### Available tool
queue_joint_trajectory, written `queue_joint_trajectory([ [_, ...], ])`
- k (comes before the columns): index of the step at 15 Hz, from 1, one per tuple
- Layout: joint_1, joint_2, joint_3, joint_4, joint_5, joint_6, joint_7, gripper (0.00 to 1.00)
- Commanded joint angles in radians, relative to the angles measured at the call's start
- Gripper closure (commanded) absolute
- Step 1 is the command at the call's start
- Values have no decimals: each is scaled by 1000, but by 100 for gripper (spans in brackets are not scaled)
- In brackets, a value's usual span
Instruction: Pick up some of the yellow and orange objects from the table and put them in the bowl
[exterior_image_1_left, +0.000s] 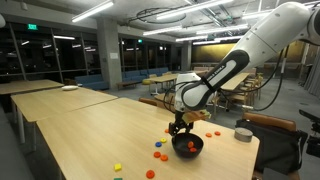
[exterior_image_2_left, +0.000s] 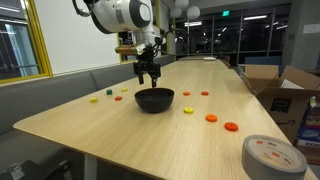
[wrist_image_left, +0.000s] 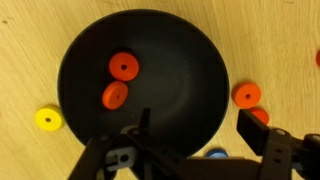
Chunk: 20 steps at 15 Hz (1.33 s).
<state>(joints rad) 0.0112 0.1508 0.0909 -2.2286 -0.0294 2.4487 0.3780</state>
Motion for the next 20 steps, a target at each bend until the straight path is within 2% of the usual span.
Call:
queue_joint_trajectory([
  [1,33,43,-18,78,11,-28,-34,0],
  [4,63,75,-7,142,-13,-38,-72,0],
  [8,97,135,17,225,0,-68,-194,0],
  [12,109,195,23,266,4,-91,-277,0],
  [20,111,295,14,315,11,-97,-310,0],
])
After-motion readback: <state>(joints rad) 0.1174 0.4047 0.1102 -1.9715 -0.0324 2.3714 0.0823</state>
